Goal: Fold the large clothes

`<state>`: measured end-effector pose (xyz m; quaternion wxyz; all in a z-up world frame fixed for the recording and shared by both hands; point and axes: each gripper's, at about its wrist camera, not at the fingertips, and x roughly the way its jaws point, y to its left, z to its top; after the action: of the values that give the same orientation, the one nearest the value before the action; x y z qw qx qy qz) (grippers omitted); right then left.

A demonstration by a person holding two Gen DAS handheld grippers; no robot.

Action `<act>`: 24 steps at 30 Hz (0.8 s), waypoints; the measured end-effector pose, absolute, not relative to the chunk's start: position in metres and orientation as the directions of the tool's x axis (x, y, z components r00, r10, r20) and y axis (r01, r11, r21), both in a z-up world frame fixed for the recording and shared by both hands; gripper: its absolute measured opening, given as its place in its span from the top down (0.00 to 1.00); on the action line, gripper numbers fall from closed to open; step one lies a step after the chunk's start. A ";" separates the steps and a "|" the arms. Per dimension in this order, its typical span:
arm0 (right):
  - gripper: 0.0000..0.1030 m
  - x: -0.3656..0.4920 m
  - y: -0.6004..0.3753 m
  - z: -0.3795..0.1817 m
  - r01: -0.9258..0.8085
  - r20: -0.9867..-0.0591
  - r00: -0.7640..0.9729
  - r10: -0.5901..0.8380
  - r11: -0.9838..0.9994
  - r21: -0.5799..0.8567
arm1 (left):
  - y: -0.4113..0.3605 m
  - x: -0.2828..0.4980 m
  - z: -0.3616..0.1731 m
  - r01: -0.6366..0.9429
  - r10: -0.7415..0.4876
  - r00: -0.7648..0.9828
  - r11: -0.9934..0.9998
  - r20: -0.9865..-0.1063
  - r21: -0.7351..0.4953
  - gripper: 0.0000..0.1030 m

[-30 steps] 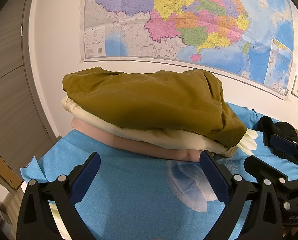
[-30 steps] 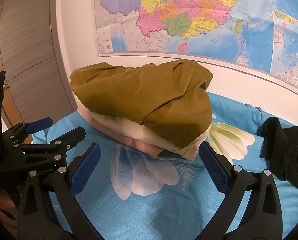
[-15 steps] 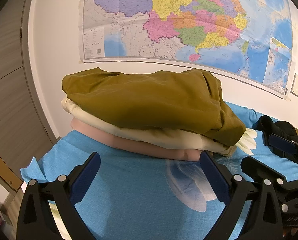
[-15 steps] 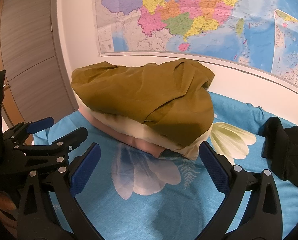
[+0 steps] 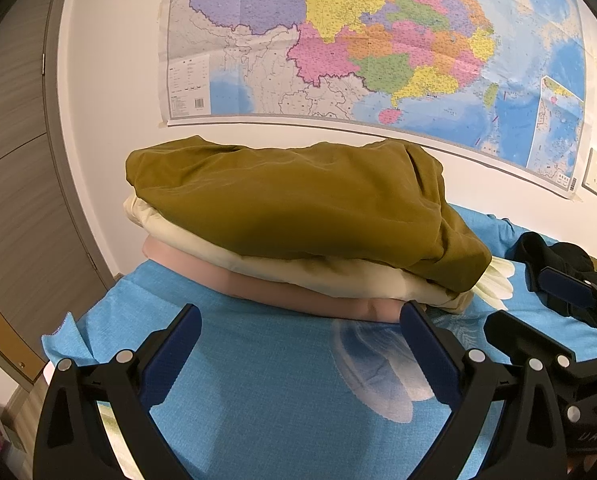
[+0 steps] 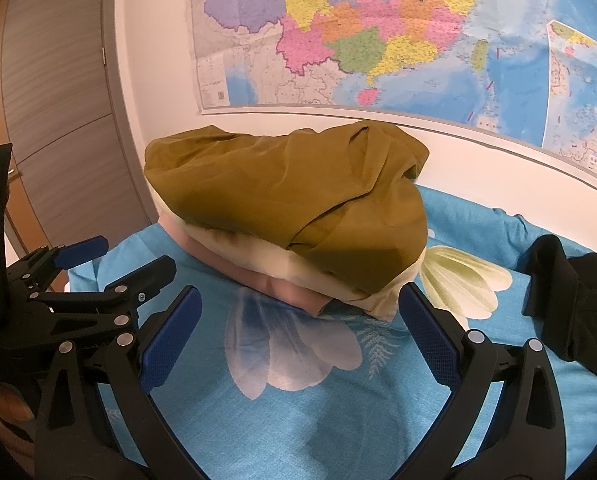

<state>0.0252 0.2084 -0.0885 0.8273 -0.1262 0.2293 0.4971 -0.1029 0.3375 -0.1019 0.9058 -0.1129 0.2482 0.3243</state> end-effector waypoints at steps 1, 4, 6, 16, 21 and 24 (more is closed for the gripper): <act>0.06 0.025 0.208 -0.088 -0.880 -0.503 0.402 0.765 0.475 0.019 | 0.338 -0.103 -0.102 -0.645 0.532 0.666 0.763 -0.523 -0.044 0.07; 0.06 0.024 0.209 -0.089 -0.879 -0.504 0.403 0.764 0.476 0.019 | 0.337 -0.104 -0.102 -0.646 0.533 0.665 0.762 -0.523 -0.046 0.07; 0.06 0.024 0.209 -0.089 -0.882 -0.503 0.397 0.768 0.470 0.021 | 0.336 -0.104 -0.102 -0.646 0.533 0.666 0.762 -0.523 -0.046 0.07; 0.06 0.024 0.207 -0.089 -0.884 -0.501 0.395 0.770 0.468 0.021 | 0.335 -0.105 -0.102 -0.646 0.535 0.666 0.762 -0.520 -0.043 0.07; 0.06 0.023 0.204 -0.089 -0.879 -0.499 0.402 0.768 0.476 0.023 | 0.327 -0.107 -0.103 -0.640 0.540 0.675 0.768 -0.502 -0.034 0.07; 0.06 0.024 0.197 -0.090 -0.872 -0.496 0.410 0.765 0.489 0.033 | 0.322 -0.105 -0.106 -0.619 0.505 0.691 0.783 -0.517 -0.063 0.07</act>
<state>0.0239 0.1972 -0.0897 0.8317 -0.1162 0.2296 0.4920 -0.1049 0.3222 -0.1055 0.9120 -0.1171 0.2441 0.3080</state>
